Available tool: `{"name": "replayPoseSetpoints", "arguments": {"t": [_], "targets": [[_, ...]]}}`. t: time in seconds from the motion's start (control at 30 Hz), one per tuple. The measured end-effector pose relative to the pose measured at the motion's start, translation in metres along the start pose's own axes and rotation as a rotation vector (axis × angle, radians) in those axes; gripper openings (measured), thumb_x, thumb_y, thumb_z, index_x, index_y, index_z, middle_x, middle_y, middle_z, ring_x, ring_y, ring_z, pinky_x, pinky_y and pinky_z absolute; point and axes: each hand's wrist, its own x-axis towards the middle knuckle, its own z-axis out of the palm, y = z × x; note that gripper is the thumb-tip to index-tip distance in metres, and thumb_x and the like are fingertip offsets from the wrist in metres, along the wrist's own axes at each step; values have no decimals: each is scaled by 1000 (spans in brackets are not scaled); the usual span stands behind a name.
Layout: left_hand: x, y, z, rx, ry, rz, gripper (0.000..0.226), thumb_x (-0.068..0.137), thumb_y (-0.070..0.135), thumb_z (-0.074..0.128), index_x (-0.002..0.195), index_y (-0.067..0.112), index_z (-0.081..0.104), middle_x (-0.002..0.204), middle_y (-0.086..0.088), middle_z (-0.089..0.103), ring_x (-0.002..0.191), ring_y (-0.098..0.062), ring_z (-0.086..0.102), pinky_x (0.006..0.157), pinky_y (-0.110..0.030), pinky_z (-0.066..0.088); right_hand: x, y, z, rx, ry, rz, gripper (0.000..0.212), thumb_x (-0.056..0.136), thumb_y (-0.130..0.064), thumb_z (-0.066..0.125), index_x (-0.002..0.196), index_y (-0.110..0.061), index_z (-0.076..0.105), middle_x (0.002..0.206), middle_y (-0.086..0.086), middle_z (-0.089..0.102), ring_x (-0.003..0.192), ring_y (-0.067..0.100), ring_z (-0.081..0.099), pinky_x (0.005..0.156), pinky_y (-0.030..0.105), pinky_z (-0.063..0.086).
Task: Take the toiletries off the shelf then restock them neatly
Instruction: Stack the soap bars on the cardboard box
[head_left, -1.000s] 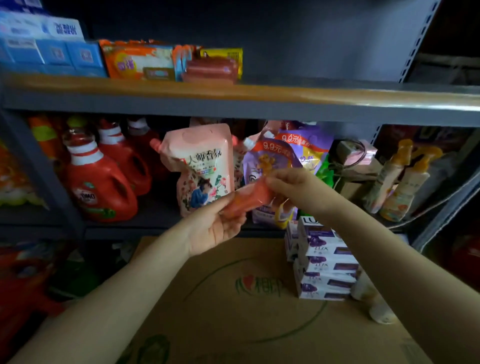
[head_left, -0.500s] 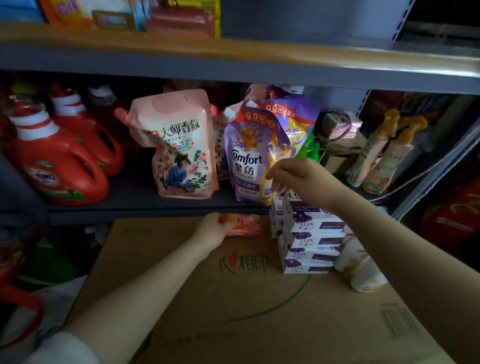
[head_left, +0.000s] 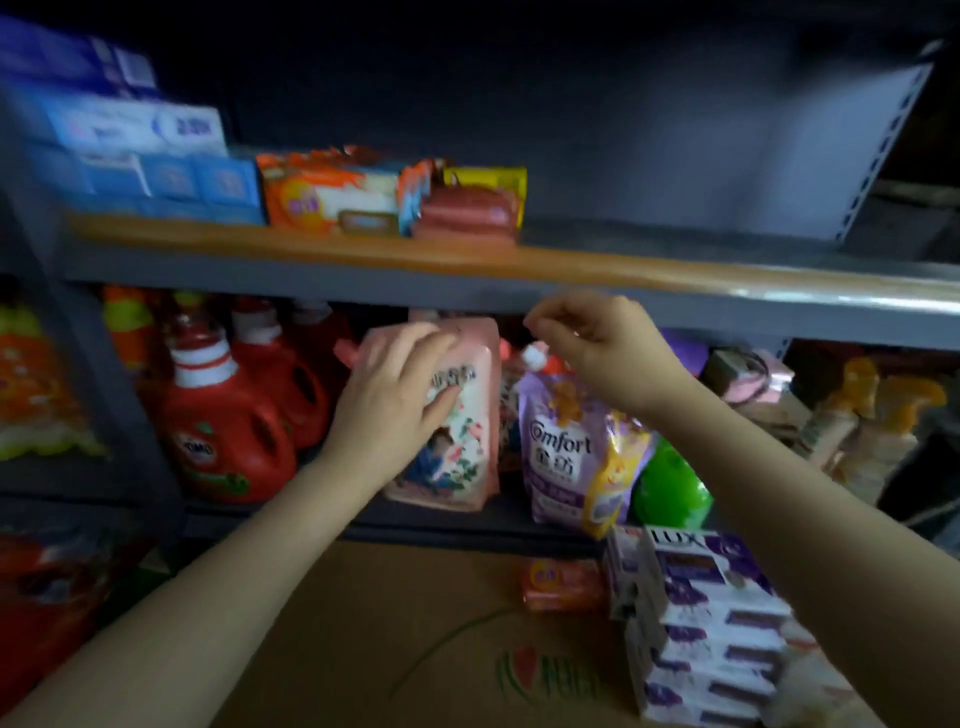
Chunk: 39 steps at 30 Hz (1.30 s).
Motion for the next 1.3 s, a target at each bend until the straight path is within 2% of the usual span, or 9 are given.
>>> {"name": "replayPoseSetpoints", "arguments": {"t": [0.13,0.27,0.4,0.5,0.73,0.9,1.03,1.13,1.3], "targets": [[34,-41,-29,253,44,-37,58,79,30,63,128,2,48,130,-17,46,119,-35,42,95,-47,42,56,-25,11,-149,153,-143,24,89,-6,51,108,-4,65,105,16,63,100,30,57,83,27,37],[51,-57,-34,323,-39,-28,69,61,25,84,120,2,58,122,-21,56,110,-39,56,85,-48,49,100,-37,21,-417,270,-175,28,87,-10,52,112,-10,65,109,16,60,102,38,51,85,39,42],[52,-59,-32,301,-13,5,65,58,20,86,116,4,63,117,-20,59,107,-38,58,83,-46,51,113,-40,14,-390,-110,-204,33,93,-34,49,117,-18,64,119,8,63,110,29,55,91,30,40],[51,-59,-30,301,14,16,62,62,23,83,117,3,63,117,-20,60,107,-37,59,83,-44,51,107,-35,7,-553,-251,-237,38,96,-42,37,126,-29,56,125,3,59,116,26,52,96,43,41],[46,-51,-22,295,23,-12,58,86,43,44,123,1,57,123,-22,55,118,-39,51,97,-45,43,98,2,-39,-405,-109,58,25,95,-26,49,105,-9,64,104,12,63,95,26,56,76,25,33],[46,-42,-23,282,-24,-44,60,86,44,41,126,0,52,125,-23,52,120,-40,48,98,-47,41,116,2,-55,-212,-420,386,23,85,-45,58,99,-28,66,110,2,66,103,21,60,101,37,42],[42,-29,-23,250,-54,-31,60,82,34,60,129,-2,50,131,-24,49,123,-41,46,99,-49,38,123,-4,-60,-236,-548,484,48,67,-58,68,97,-21,67,103,3,68,98,24,62,96,43,47],[44,-22,-24,191,-36,-29,54,83,31,62,125,-2,53,130,-21,51,124,-38,46,100,-45,34,123,-5,-56,-296,-446,352,50,74,-47,71,112,-17,60,108,2,63,96,21,58,87,37,47],[58,1,-28,-163,13,-41,52,87,39,44,124,4,53,131,-9,49,126,-16,35,106,-25,26,96,-15,-46,-291,51,27,53,78,-26,73,119,-10,44,109,4,57,91,18,51,76,29,43]]}}
